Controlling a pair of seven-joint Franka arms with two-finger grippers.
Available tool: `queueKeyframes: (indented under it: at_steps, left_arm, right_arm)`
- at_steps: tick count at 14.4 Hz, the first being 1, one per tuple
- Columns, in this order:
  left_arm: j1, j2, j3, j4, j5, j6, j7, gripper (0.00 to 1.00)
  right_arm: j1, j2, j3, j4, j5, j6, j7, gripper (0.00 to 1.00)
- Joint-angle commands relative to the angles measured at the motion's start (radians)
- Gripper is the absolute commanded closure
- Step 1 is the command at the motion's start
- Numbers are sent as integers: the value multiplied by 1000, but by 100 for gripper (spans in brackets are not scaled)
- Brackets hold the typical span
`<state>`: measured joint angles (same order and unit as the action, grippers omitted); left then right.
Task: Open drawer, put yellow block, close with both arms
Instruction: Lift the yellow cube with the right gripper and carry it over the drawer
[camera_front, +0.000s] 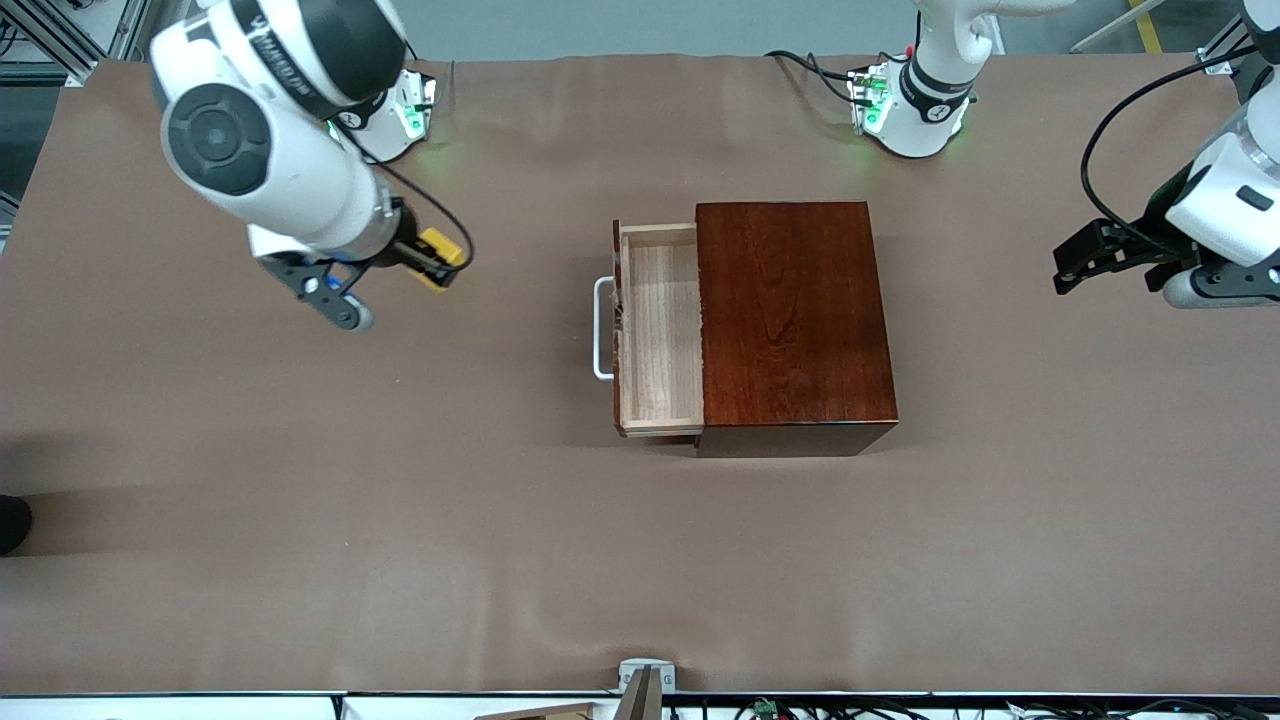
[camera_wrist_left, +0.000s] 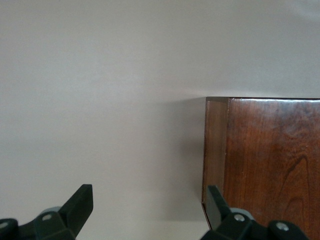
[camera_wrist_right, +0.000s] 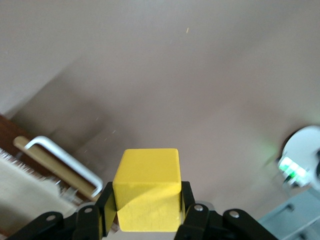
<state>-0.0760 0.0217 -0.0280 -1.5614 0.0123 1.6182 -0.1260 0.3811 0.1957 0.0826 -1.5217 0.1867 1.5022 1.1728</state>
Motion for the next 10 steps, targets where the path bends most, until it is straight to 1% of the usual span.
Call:
queueKeyframes:
  at_steps: [1, 3, 5, 7, 10]
  left_arm:
    - [7, 7, -6, 12, 12, 2, -6, 0]
    - [8, 6, -6, 14, 14, -1, 11, 0]
    - [5, 3, -9, 12, 15, -4, -12, 0]
    - [5, 6, -12, 17, 17, -3, 0, 0]
    - [-4, 9, -13, 20, 17, 2, -3, 0]
  right_arm:
    - [48, 17, -12, 17, 60, 79, 169, 100]
    - [111, 48, -12, 17, 60, 163, 318, 100]
    - [157, 77, -12, 17, 59, 217, 413, 100]
    - [188, 103, -12, 17, 59, 254, 508, 100]
    - [235, 145, -12, 17, 63, 380, 690, 100]
